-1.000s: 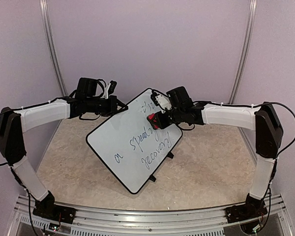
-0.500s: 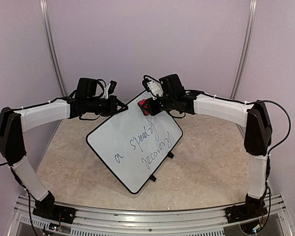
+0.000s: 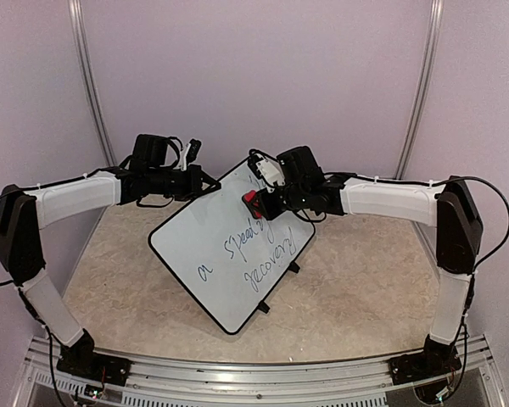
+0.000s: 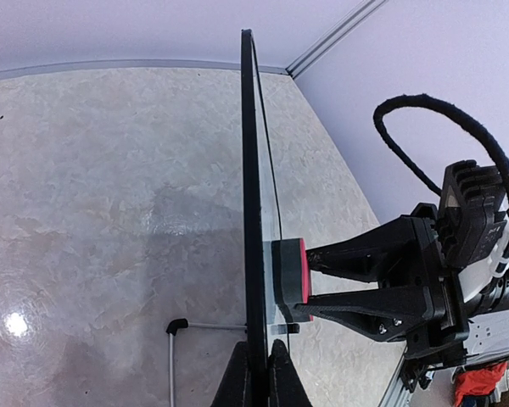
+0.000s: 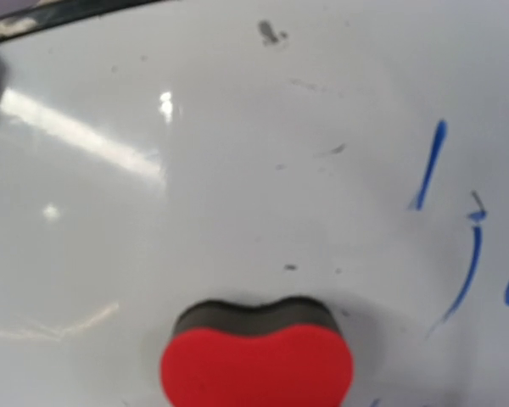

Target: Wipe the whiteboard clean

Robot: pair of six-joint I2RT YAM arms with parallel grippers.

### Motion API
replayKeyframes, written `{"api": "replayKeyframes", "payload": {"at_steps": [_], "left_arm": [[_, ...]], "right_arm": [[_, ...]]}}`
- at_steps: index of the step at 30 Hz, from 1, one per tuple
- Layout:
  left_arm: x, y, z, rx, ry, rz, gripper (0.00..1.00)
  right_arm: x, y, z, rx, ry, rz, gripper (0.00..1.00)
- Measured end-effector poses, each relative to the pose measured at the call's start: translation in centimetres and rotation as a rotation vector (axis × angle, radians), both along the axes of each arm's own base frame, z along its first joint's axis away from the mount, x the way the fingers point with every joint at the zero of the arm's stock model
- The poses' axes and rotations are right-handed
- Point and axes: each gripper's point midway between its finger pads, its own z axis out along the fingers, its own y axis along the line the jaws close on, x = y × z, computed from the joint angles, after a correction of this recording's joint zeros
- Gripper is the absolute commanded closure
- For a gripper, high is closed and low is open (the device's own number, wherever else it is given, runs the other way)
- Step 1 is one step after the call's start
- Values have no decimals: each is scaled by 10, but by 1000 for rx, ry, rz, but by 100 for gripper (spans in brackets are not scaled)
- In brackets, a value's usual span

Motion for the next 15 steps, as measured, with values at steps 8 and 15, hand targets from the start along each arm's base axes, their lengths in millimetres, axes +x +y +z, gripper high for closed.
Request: {"api": "replayKeyframes", "payload": {"at_steps": [8, 15], "left_arm": [[0, 1, -1, 2, 1, 3, 100], [0, 0, 1, -3, -3, -4, 100]], "right_arm": [[18, 6, 16, 18, 11, -2, 75], [44, 20, 48, 67, -21, -2, 75]]}}
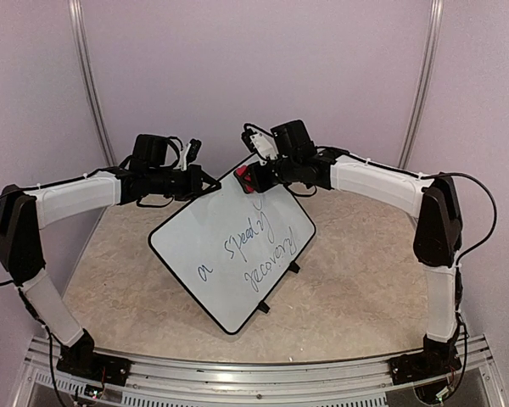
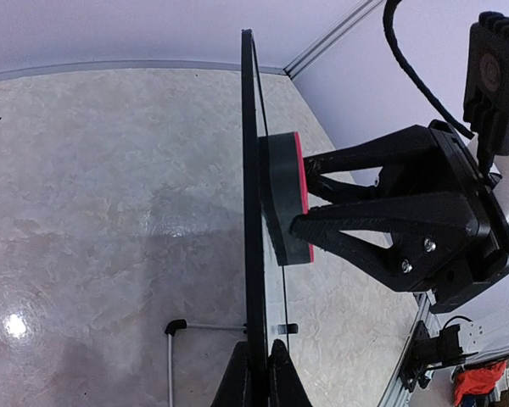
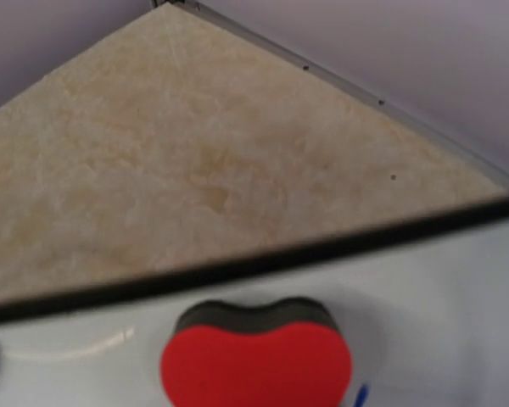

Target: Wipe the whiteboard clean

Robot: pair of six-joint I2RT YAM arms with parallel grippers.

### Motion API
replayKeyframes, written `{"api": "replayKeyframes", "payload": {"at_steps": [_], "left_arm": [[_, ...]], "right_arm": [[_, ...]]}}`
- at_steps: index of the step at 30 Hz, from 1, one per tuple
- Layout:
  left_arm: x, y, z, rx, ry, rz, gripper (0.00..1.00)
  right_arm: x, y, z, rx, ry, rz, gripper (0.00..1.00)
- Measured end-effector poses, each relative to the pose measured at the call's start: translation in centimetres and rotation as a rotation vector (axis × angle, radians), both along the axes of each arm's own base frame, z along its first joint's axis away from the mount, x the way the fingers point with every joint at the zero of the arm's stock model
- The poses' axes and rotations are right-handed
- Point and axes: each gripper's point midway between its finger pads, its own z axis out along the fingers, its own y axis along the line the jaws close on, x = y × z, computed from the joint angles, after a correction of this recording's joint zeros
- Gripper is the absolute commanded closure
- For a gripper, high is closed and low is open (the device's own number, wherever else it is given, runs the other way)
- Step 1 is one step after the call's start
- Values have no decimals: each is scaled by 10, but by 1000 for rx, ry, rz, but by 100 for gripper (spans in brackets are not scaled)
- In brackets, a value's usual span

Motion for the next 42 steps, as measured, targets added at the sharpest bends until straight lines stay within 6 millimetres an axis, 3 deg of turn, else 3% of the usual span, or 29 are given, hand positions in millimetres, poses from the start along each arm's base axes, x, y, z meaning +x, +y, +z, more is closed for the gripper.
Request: {"api": "replayKeyframes", "payload": {"at_steps": [10, 23, 35, 42], "left_arm": [[1, 1, -1, 5, 4, 8, 100], [0, 1, -1, 4, 5, 5, 100], [0, 0, 0, 0, 2, 1, 100], [0, 0, -1, 0, 3, 2, 100]], "right_arm": [[5, 4, -2, -11, 16, -2, 75], [-48, -46, -69, -86, 137, -18, 75], [-48, -47, -67, -93, 144, -25, 76], [-50, -59, -81, -90, 146, -39, 76]]}}
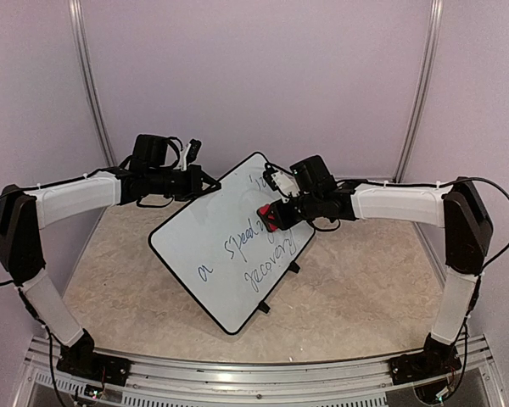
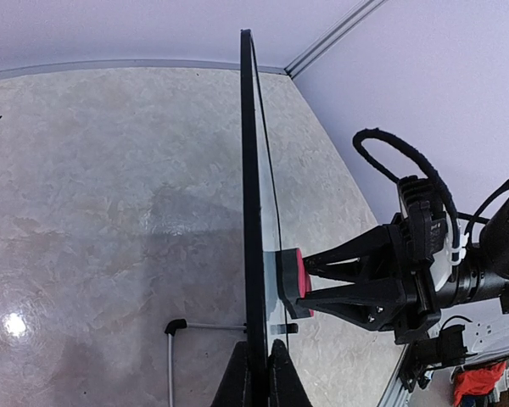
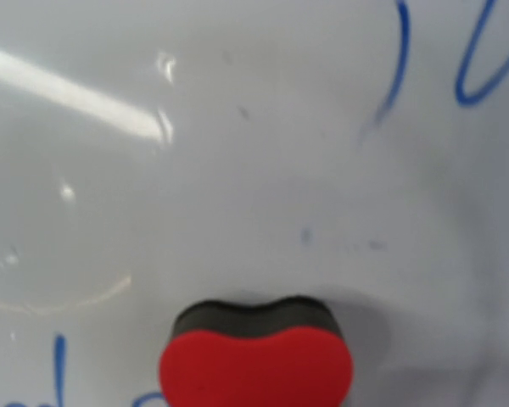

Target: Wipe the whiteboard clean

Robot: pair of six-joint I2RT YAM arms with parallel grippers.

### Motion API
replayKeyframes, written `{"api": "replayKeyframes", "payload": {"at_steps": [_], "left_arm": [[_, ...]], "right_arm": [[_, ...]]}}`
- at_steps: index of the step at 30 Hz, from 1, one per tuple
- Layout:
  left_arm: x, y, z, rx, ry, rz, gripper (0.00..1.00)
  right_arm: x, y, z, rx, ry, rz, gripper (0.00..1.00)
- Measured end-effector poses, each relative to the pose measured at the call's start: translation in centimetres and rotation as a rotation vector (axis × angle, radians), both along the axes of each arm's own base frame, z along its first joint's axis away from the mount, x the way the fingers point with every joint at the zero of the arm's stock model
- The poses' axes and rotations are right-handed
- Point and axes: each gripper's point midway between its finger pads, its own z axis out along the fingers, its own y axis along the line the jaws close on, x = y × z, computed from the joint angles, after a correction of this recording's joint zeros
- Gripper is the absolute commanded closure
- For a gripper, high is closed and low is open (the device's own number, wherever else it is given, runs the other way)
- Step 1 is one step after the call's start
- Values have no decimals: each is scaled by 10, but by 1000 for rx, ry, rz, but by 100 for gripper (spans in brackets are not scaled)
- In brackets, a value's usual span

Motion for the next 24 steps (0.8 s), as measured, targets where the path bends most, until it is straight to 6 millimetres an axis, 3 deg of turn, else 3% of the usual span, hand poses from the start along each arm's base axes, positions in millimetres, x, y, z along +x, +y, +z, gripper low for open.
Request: {"api": "replayKeyframes", "payload": {"at_steps": [8, 18, 24], "left_arm": [[0, 0, 0, 0, 0, 1, 100], [0, 0, 0, 0, 1, 2, 100], [0, 0, 0, 1, 2, 3, 100]], "right_arm": [[5, -3, 2, 7, 27, 7, 76], [64, 15, 49, 83, -28, -10, 76], [58, 10, 37, 82, -27, -11, 76]]}}
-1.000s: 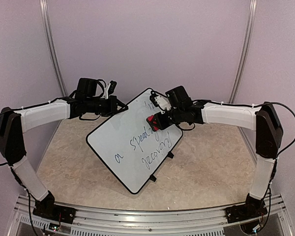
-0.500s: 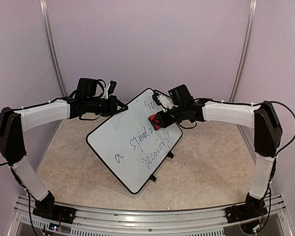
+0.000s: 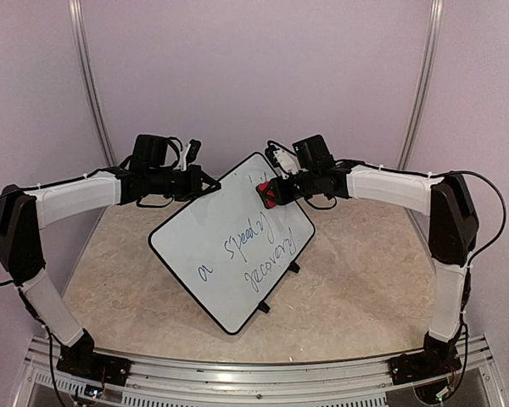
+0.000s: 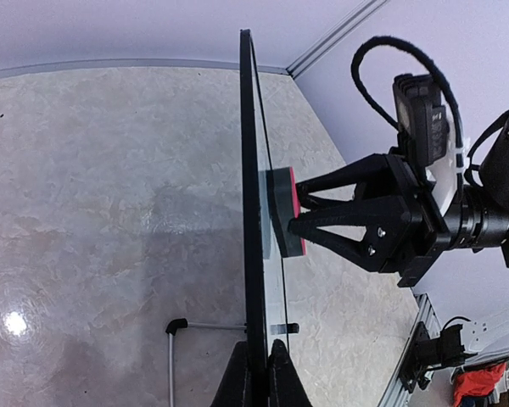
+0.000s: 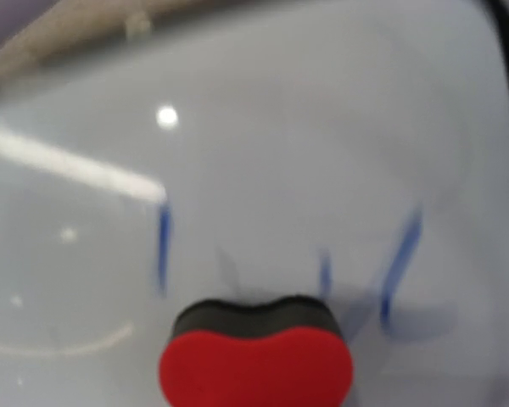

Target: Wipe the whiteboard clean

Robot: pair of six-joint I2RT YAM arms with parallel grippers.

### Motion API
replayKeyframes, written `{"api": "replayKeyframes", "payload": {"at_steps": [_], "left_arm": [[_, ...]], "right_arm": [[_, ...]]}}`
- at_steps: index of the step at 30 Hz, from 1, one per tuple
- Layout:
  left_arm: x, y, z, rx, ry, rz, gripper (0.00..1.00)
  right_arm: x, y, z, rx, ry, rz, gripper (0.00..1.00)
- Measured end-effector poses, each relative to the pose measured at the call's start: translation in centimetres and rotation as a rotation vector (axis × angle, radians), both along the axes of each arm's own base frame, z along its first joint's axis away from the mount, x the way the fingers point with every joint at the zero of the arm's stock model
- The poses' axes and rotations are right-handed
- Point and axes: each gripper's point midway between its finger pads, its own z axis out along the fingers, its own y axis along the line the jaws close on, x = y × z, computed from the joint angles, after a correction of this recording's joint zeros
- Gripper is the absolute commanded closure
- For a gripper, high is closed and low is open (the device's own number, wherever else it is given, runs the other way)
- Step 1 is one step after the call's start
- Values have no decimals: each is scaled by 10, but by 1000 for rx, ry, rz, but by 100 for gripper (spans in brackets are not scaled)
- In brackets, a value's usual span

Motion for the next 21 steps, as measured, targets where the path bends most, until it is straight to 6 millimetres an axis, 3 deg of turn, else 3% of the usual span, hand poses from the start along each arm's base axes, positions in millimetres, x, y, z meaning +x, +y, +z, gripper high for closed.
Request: {"api": "replayKeyframes", "payload": {"at_steps": [6, 11, 14, 21], "left_arm": [[0, 0, 0, -1, 0, 0, 100], [0, 0, 0, -1, 0, 0, 100], [0, 0, 0, 0, 1, 3, 100], [0, 0, 0, -2, 1, -1, 100]], "right_arm": [[-32, -26, -37, -58, 68, -7, 76], [-33, -28, -38, -74, 78, -5, 76], [-22, -18, -26, -67, 69, 0, 76], [24, 22, 36, 21, -43, 24, 76]]}}
